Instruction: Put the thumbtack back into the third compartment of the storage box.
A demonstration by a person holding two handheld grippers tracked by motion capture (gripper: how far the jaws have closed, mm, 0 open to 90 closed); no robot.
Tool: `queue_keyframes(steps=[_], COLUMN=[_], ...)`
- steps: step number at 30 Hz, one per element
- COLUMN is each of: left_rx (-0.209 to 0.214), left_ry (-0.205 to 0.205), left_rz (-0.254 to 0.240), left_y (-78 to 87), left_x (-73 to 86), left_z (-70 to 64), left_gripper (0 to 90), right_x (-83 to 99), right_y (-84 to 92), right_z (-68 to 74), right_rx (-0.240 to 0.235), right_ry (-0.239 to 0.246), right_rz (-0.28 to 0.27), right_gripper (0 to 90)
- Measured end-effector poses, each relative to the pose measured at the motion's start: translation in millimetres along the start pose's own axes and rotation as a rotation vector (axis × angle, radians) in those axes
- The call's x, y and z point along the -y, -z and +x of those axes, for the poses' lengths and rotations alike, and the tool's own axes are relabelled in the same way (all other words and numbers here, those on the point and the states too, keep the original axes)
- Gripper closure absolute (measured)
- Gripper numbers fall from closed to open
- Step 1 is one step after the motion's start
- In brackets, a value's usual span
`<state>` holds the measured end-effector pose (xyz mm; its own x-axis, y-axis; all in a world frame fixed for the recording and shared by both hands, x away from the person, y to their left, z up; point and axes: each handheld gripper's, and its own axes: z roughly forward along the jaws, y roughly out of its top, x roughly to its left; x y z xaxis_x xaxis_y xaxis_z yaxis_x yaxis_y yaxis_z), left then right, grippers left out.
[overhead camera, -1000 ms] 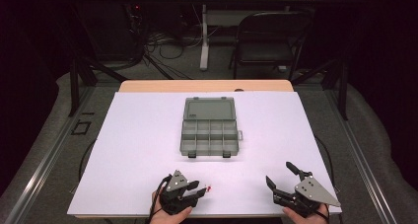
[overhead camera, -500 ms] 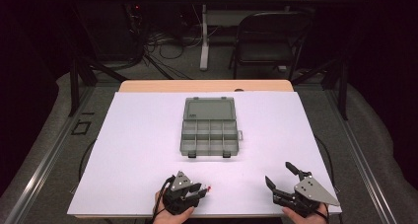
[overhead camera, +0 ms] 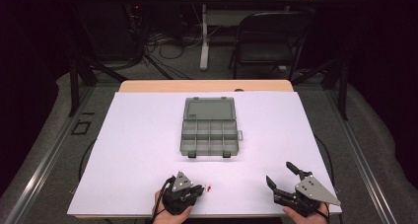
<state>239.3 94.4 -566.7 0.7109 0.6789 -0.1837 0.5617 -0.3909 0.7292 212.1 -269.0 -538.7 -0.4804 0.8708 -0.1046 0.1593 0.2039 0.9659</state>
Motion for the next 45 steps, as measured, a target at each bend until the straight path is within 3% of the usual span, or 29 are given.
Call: queue_keyframes(steps=[32, 37, 38, 45], left_rx=[0.01, -0.002, -0.005, -0.025], left_ry=[0.015, 0.023, 0.04, 0.052], left_rz=[-0.011, -0.044, -0.069, -0.153], left_y=[2.6, 10.6, 14.7, 27.8], left_x=[-0.4, -7.4, -12.2, -31.2], left_z=[0.6, 4.7, 8.1, 15.9], left_gripper=[85.7, 85.7, 85.7, 85.7], right_x=[0.8, 1.1, 1.1, 1.5], right_y=[0.5, 1.2, 1.3, 1.0], right_z=[-2.2, -3.4, -3.9, -3.3], right_rx=[0.007, 0.015, 0.017, 0.02], right_ry=[-0.004, -0.013, -0.011, -0.008], right_rz=[-0.003, -0.003, -0.003, -0.001], right_gripper=[19.9, 19.9, 19.9, 19.9])
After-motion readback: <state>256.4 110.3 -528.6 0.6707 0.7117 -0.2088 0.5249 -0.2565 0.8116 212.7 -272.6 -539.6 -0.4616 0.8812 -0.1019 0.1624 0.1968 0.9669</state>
